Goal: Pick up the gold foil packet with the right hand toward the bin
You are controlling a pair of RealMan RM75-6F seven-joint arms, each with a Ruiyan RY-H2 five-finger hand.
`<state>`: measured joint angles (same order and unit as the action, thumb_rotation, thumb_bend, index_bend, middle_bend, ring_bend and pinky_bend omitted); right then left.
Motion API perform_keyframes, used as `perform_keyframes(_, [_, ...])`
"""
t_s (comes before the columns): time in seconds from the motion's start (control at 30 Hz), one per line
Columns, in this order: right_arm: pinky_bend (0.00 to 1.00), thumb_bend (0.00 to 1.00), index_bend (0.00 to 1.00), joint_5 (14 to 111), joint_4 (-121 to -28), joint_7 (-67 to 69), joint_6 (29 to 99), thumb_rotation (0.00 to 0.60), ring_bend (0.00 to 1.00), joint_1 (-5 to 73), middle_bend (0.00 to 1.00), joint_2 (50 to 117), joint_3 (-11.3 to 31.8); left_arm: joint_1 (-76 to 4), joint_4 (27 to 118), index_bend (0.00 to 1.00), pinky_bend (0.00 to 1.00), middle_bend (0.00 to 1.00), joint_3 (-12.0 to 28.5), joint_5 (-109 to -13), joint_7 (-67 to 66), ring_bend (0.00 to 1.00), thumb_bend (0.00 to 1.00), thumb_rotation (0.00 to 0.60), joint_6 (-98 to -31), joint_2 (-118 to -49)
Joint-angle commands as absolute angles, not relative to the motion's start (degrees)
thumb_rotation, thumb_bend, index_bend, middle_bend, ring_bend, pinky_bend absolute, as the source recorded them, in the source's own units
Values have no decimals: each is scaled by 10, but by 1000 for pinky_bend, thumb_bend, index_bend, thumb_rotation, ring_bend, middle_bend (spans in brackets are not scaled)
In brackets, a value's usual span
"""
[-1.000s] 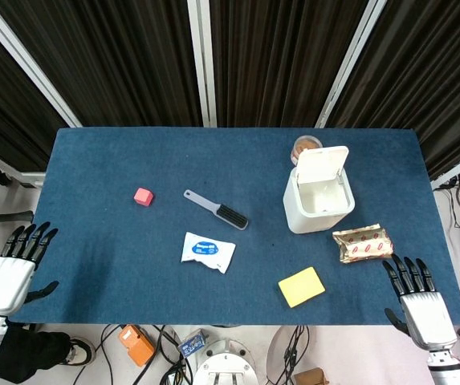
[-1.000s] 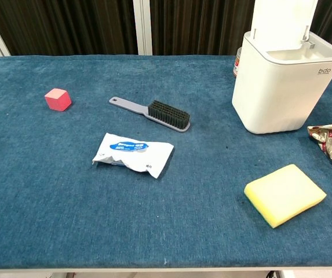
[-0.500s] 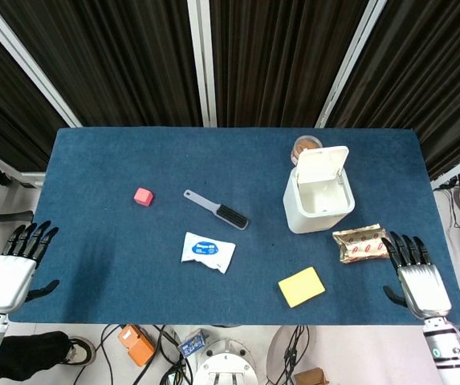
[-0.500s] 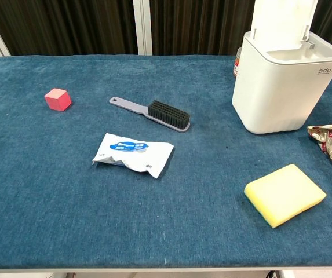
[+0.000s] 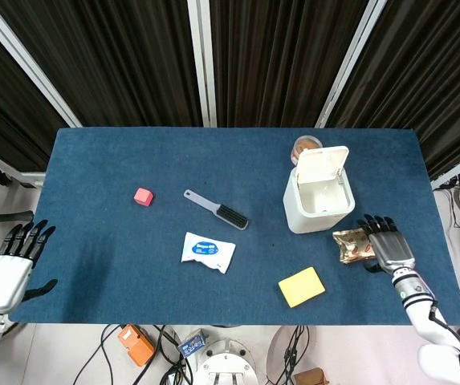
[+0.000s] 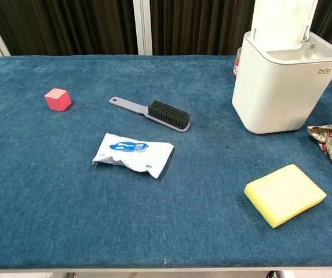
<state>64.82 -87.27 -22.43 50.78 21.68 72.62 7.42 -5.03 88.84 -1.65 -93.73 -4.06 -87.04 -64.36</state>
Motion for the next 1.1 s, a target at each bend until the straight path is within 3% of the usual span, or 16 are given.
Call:
perform_keyframes(0.03, [384, 369, 554, 641, -856, -222, 502, 600, 320, 225, 368, 735, 67, -50, 888, 0, 3, 0, -17, -939, -40, 0, 92, 600, -871, -644])
perform_keyframes(0.1, [473, 371, 686, 644, -845, -217, 507, 600, 432, 226, 483, 740, 65, -50, 887, 0, 3, 0, -16, -938, -41, 0, 93, 600, -871, -645])
perform_keyframes(0.23, [582, 383, 831, 683, -836, -173, 554, 600, 547, 212, 606, 741, 65, -50, 887, 0, 3, 0, -17, -939, -40, 0, 92, 600, -872, -645])
perform_keyframes(0.5, [609, 385, 862, 815, -852, -8, 751, 600, 564, 131, 629, 679, 57, -50, 887, 0, 3, 0, -16, -938, -42, 0, 93, 600, -870, -646])
perform_keyframes(0.67, [611, 385, 862, 856, -891, 89, 845, 600, 565, 106, 629, 628, 81, -52, 890, 0, 3, 0, -16, -937, -48, 0, 93, 600, -866, -648])
perform_keyframes(0.9, [611, 385, 845, 835, -985, 127, 823, 600, 565, 170, 629, 635, 152, -56, 892, 0, 3, 0, -15, -932, -59, 0, 93, 600, -856, -651])
perform_keyframes(1.1, [603, 386, 820, 747, -1001, 92, 781, 600, 560, 248, 629, 725, 218, -58, 891, 0, 3, 0, -14, -930, -55, 0, 93, 600, -854, -648])
